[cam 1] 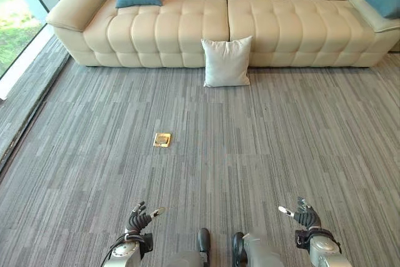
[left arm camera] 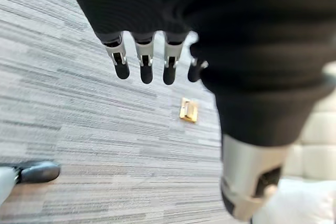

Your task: Pick up all the scattered cushions and arrange them neatly on the sofa.

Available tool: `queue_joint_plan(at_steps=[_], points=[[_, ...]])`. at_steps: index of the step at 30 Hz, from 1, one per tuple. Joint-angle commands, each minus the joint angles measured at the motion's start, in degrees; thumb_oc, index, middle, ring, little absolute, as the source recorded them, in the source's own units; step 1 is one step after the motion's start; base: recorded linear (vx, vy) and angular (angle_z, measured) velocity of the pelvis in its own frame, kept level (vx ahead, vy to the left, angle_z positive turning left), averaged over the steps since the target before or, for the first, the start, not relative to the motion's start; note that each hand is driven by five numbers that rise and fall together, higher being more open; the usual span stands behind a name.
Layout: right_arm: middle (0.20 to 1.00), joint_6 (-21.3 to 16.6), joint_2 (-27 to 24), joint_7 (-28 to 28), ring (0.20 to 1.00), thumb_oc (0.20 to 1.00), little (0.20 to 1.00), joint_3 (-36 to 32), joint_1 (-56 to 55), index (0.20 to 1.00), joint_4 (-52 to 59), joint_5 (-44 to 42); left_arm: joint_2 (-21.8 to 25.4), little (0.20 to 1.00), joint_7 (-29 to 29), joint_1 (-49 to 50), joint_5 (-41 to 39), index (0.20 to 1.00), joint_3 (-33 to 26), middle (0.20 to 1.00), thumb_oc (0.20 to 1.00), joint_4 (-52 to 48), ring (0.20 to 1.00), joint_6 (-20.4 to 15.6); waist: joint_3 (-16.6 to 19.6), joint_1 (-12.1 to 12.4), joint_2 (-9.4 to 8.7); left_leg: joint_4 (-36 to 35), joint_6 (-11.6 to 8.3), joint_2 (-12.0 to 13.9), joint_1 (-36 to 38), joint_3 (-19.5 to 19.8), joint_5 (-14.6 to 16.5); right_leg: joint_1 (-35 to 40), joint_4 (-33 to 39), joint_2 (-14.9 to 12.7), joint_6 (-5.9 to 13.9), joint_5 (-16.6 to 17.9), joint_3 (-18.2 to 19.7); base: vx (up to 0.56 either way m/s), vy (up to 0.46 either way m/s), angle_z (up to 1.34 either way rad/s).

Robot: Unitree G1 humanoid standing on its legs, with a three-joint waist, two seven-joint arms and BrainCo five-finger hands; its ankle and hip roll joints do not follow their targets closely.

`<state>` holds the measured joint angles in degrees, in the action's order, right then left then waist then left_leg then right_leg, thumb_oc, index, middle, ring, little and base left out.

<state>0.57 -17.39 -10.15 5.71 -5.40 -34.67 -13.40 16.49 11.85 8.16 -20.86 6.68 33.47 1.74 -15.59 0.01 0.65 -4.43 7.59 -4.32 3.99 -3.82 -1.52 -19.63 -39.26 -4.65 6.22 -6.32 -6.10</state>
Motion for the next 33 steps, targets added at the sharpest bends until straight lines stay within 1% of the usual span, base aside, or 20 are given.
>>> queue_joint_plan(at_steps=[1,3,5,7,8,9,11,12,13,15,17,18,22,23,25,26,28,29,30,33], points=[[1.0,-1.1,-1.4,-0.2,1.0,1.0,1.0,-1.7,1.0,1.0,2.9,1.0,0.5,1.0,0.5,-0.2,0.3,1.0,-1.3,1.0,1.0,-2.9,1.0,-1.8,-0.7,0.4,0.9,-0.6,-4.59,1.2,6.8,-0.3,8.5,6.9,26.2,1.9,0.38,5.1,-3.4,0.21,-0.095,0.01],[1.0,-0.8,-1.5,-0.6,1.0,1.0,1.0,-2.0,0.9,1.0,3.2,0.9,0.1,1.0,0.5,-0.6,-1.2,1.0,-1.8,1.0,1.0,-2.7,1.0,-1.7,-0.9,0.0,0.33,-0.6,-5.45,1.2,8.4,-0.3,9.5,7.0,37.3,3.1,1.64,8.3,-3.3,0.26,-0.144,0.0],[1.0,-0.5,-1.5,-0.6,1.0,1.0,1.0,-2.2,0.5,1.0,3.4,1.2,-0.1,1.0,0.3,-0.7,-1.4,1.0,-1.9,1.0,1.0,-2.6,1.0,-1.8,-0.4,-0.6,0.16,-0.6,-5.99,1.6,9.2,0.0,10.1,7.6,40.0,3.4,1.89,8.7,-3.3,0.32,-0.165,-0.02],[1.0,-0.7,-1.5,0.2,1.0,1.0,1.0,-1.9,-0.2,1.0,3.0,1.4,-1.0,1.0,-0.2,-0.5,-1.7,1.0,-1.3,1.0,1.0,-2.2,1.0,-2.1,1.6,-0.8,0.21,-0.6,-6.73,2.6,11.0,0.4,10.0,11.0,40.8,4.3,-0.05,8.6,-3.9,0.6,-0.308,0.15],[1.0,-0.7,-2.1,0.3,1.0,1.0,1.0,-2.4,-0.3,1.0,2.6,1.1,-1.8,1.0,-0.5,-0.3,-3.0,1.0,-1.1,1.0,1.0,-2.2,1.0,-2.2,2.7,-1.2,0.95,1.8,-7.75,3.7,11.1,0.5,7.8,13.4,41.8,5.0,-1.06,7.9,-5.0,0.54,-0.289,0.22],[1.0,-0.7,-2.1,0.3,1.0,1.0,1.0,-2.4,-0.3,1.0,2.6,1.1,-1.9,1.0,-0.5,-0.3,-3.0,1.0,-1.1,1.0,1.0,-2.2,1.0,-2.2,2.7,-1.3,0.97,2.0,-7.77,3.8,11.1,0.6,7.9,13.4,41.9,5.0,-1.07,7.9,-5.0,0.48,-0.287,0.2],[1.0,-1.1,-2.6,0.3,1.0,1.0,1.0,-2.8,-0.5,1.0,2.5,0.4,-2.5,1.0,-0.8,0.0,-3.5,1.0,-1.0,1.0,1.0,-2.2,1.0,-2.1,3.4,-1.5,1.37,5.7,-8.94,4.4,10.1,0.5,6.2,15.8,43.3,5.4,-1.88,7.0,-5.6,0.31,-0.198,0.34],[1.0,-1.2,-2.9,0.4,1.0,1.0,1.0,-2.9,-0.5,1.0,2.3,0.0,-2.6,1.0,-0.9,-0.1,-3.9,1.0,-1.0,1.0,1.0,-2.5,1.0,-2.0,3.4,-1.6,1.63,12.1,-10.9,5.0,8.4,-0.3,3.6,18.4,43.8,6.0,-3.1,5.1,-6.0,0.2,-0.141,0.35],[1.0,-1.2,-2.9,0.4,1.0,1.0,1.0,-2.9,-0.5,1.0,2.3,0.0,-2.6,1.0,-0.9,-0.1,-3.9,1.0,-1.0,1.0,1.0,-2.5,1.0,-1.9,3.4,-1.7,1.64,12.3,-10.92,5.0,8.3,-0.2,3.7,18.5,43.8,6.0,-3.12,5.1,-6.1,0.27,-0.2,0.21],[1.0,-1.4,-3.3,0.5,1.0,1.0,1.0,-2.7,-0.5,1.0,2.2,-0.2,-2.6,1.0,-0.9,-0.5,-4.3,1.0,-0.7,1.0,1.0,-2.9,1.0,-2.2,2.4,-1.6,1.53,19.9,-12.46,4.7,5.1,-0.6,1.0,20.8,44.3,6.0,-4.26,3.8,-6.0,0.15,-0.15,0.02],[1.0,-1.4,-3.6,0.5,1.0,1.0,1.0,-2.8,-0.5,1.0,2.1,-0.4,-2.5,1.0,-1.0,-1.1,-4.5,1.0,-0.3,1.0,1.0,-3.2,1.0,-2.3,1.4,-1.5,1.24,27.6,-12.93,5.1,1.9,-0.3,-0.6,22.5,43.7,6.1,-5.55,2.3,-6.0,0.19,-0.177,-0.09],[1.0,-1.2,-3.7,0.5,1.0,1.0,1.0,-3.0,-0.5,1.0,1.9,-0.4,-2.5,1.0,-1.0,-1.0,-4.6,1.0,-0.3,1.0,1.0,-3.3,1.0,-2.2,1.3,-1.4,1.09,28.1,-12.75,5.4,1.2,-0.7,-0.4,23.2,43.8,6.1,-5.84,1.8,-6.0,0.19,-0.152,-0.2],[1.0,-0.7,-3.2,0.2,1.0,1.0,1.0,-3.1,-0.5,1.0,1.0,-0.9,-2.3,1.0,-1.1,-1.1,-4.2,1.0,0.0,1.0,1.0,-3.2,1.0,-1.6,0.7,-0.9,-0.63,24.4,-9.96,5.4,-4.1,-1.8,3.8,25.5,44.3,4.6,-5.9,0.7,-5.8,0.16,-0.098,0.05],[1.0,-0.6,-3.2,0.2,1.0,1.0,1.0,-2.9,-0.4,1.0,1.0,-0.8,-2.2,1.0,-1.0,-1.0,-3.9,1.0,0.1,1.0,1.0,-3.1,1.0,-1.4,0.6,-0.8,-1.19,21.8,-9.12,4.9,-5.0,-1.6,5.6,25.9,44.3,4.2,-5.59,0.4,-5.8,0.18,-0.041,0.23],[1.0,-0.4,-3.3,0.2,1.0,1.0,1.0,-2.3,-0.5,1.0,1.1,-0.1,-2.1,1.0,-0.8,-0.6,-3.7,1.0,0.2,1.0,1.0,-3.3,1.0,-1.0,0.7,-0.7,-1.73,15.7,-8.89,4.3,-6.1,-0.2,6.2,26.8,44.3,3.7,-5.33,-0.2,-5.7,0.2,0.001,0.18],[1.0,-0.3,-3.4,0.2,1.0,1.0,1.0,-1.8,-0.6,1.0,1.4,0.4,-2.0,1.0,-0.6,-0.2,-3.5,1.0,0.2,1.0,1.0,-3.6,1.0,-0.9,0.9,-0.6,-1.66,10.7,-9.28,4.3,-7.3,1.3,3.4,27.2,44.3,3.8,-5.38,-0.6,-5.8,0.22,0.033,0.07],[1.0,-0.2,-3.4,0.4,1.0,1.0,1.0,-1.7,-0.7,1.0,1.8,0.6,-2.0,1.0,-0.6,0.1,-3.5,1.0,0.1,1.0,1.0,-4.0,1.0,-0.8,1.0,-0.5,-1.6,8.2,-9.57,4.3,-7.5,2.3,1.9,27.9,44.3,3.8,-5.56,-1.0,-5.7,0.17,0.035,0.11],[1.0,-0.1,-3.5,0.4,1.0,1.0,1.0,-1.2,-0.9,1.0,2.3,1.0,-2.0,1.0,-0.4,0.4,-3.4,1.0,0.2,1.0,1.0,-3.8,1.0,-0.7,1.2,-0.6,-1.31,3.3,-10.4,4.5,-9.1,3.3,-2.2,28.4,44.3,4.3,-5.71,-1.7,-5.9,0.25,0.078,0.2],[1.0,0.0,-3.6,0.5,1.0,1.0,1.0,-1.0,-1.0,1.0,2.4,1.5,-1.8,1.0,-0.6,0.5,-2.9,1.0,0.3,1.0,1.0,-3.7,1.0,-0.4,1.2,-0.5,-1.26,0.1,-11.2,4.4,-10.0,3.2,-4.4,29.5,44.3,4.6,-5.79,-2.1,-5.8,0.33,0.12,0.22],[1.0,0.6,-3.2,0.5,1.0,1.0,1.0,-0.6,-0.6,1.0,2.7,2.4,-1.6,1.0,-0.8,0.7,-2.1,1.0,0.2,1.0,1.0,-3.5,1.0,-0.2,1.9,-0.1,-1.27,-0.6,-12.22,3.8,-12.4,2.6,-5.1,31.0,44.3,4.9,-5.2,-2.6,-4.5,0.35,0.165,0.08]])
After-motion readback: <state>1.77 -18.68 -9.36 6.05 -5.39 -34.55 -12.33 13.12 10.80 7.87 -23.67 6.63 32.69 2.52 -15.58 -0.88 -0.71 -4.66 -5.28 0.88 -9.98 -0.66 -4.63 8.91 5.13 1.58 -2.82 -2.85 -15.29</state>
